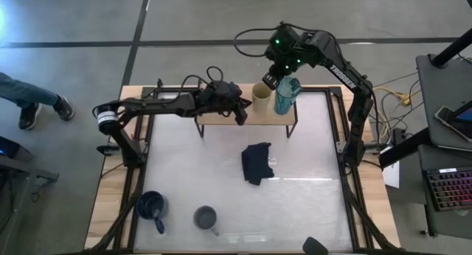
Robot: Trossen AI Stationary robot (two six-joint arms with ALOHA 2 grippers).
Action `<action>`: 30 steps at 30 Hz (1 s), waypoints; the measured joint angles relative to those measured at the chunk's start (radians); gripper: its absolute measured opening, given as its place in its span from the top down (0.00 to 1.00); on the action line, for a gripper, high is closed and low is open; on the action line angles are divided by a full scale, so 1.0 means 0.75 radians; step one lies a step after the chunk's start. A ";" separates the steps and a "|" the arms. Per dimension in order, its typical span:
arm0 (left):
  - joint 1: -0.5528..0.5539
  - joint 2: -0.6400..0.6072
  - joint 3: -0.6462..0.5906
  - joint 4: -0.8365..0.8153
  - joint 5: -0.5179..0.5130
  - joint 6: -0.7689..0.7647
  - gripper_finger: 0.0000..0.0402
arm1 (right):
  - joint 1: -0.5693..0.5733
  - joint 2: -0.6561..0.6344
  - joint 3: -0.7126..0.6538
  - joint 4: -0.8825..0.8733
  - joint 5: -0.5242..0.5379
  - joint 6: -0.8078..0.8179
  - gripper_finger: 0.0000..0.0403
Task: Stack small to large cups/mugs on shelf
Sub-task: Put the light brown cup on the shelf, then put the gray mug on the shelf
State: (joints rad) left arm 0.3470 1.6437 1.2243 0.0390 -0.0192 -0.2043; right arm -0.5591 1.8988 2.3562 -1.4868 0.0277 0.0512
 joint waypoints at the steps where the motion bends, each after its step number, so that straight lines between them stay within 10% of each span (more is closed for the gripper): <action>1: 0.000 -0.010 0.001 -0.033 -0.003 0.000 1.00 | 0.000 0.000 0.000 0.001 0.000 -0.005 0.92; 30: -0.246 -0.870 -0.534 -0.151 0.032 -0.278 1.00 | 0.223 -0.130 0.000 0.268 -0.393 0.051 0.92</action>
State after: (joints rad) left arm 0.1622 0.9914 0.8241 -0.0747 0.0050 -0.4124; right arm -0.3917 1.8015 2.3562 -1.2859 -0.2672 0.0891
